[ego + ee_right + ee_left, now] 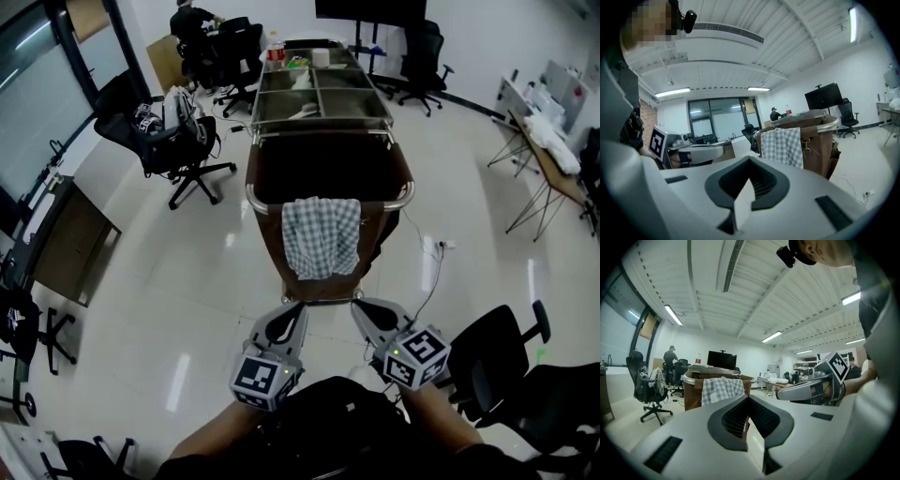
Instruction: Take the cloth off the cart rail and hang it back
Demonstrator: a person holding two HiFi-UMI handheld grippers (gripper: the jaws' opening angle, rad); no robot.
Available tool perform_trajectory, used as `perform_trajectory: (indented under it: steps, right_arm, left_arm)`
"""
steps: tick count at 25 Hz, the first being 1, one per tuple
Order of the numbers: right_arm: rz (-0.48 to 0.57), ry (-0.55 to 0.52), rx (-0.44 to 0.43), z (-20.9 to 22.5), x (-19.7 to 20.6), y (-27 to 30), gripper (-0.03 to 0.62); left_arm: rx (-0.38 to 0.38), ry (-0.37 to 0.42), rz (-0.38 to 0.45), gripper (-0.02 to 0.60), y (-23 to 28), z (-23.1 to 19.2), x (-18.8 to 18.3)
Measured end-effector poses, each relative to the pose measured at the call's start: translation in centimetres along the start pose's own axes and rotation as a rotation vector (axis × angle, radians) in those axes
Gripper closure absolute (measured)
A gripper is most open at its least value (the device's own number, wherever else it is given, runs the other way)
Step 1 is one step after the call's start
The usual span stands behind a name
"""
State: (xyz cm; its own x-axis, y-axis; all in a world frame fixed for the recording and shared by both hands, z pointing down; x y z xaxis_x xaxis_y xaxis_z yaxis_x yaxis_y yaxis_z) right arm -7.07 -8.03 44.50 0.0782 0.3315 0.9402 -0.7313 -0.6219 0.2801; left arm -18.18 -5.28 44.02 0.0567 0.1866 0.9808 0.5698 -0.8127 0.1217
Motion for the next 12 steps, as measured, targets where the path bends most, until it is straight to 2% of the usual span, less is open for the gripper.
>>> perform_trajectory:
  steps: [5, 12]
  right_arm:
    - [0.011, 0.007, 0.019, 0.09, 0.09, -0.01, 0.583]
    - [0.001, -0.004, 0.014, 0.18, -0.23, -0.52, 0.583]
  left_arm:
    - [0.034, 0.005, -0.001, 0.581, 0.31, 0.42, -0.37]
    - [0.023, -0.005, 0.0, 0.581, 0.34, 0.74, -0.73]
Point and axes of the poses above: the fingertips, and each gripper's own axes: y forward along the fingers, z to its right, x out of its underside, the point moved 2 cm from there along -y, backward along the fingers, and after that the axes turned 11 degrees about x, right-handed, at the moved point
